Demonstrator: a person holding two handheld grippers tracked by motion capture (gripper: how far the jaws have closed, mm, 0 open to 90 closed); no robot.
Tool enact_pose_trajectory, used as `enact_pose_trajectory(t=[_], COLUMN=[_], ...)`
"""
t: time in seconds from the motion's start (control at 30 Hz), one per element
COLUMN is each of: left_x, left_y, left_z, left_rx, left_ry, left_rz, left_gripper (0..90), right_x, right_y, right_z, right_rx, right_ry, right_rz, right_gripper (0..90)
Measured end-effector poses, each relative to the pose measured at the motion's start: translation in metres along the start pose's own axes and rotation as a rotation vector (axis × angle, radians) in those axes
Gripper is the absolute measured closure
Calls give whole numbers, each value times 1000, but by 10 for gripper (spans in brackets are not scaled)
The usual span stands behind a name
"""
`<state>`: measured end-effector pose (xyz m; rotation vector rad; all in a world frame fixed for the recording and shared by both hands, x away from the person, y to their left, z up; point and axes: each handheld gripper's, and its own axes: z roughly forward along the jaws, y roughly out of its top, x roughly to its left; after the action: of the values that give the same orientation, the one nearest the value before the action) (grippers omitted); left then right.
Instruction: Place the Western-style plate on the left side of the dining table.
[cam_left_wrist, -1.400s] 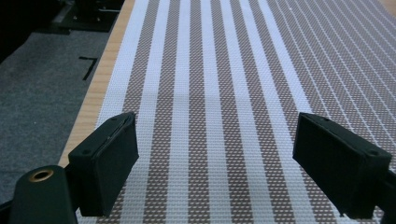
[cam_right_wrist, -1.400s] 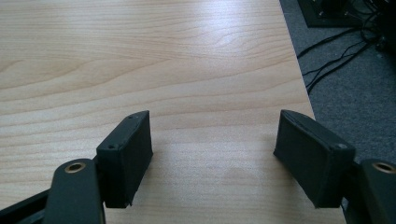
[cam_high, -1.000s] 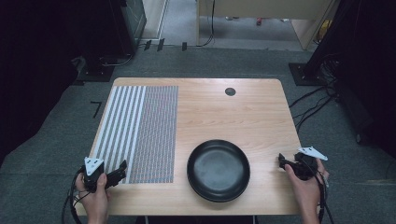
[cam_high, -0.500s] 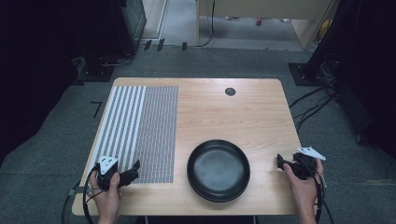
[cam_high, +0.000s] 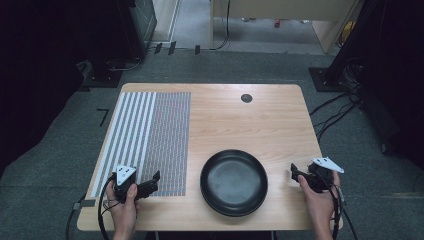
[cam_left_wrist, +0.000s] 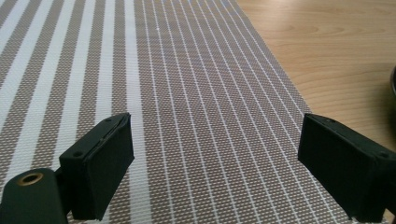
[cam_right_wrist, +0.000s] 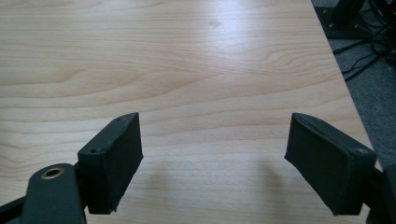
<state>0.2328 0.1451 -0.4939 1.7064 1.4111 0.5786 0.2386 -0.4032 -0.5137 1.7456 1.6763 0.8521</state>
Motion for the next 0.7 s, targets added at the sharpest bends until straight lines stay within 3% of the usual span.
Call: enact_pose_trajectory(t=[0.47,0.7], left_x=[-22,-30], left_y=[0,0], left_z=[8,10], left_rx=[17,20], left_ry=[-38,-64], left_rz=[2,-11], left_gripper=[127,132], right_x=[30,46], right_y=[-2,-8], right_z=[-21,-30], right_rx=[-55,-69], right_ry=[65,107], right_rz=[9,12], right_gripper=[206,283])
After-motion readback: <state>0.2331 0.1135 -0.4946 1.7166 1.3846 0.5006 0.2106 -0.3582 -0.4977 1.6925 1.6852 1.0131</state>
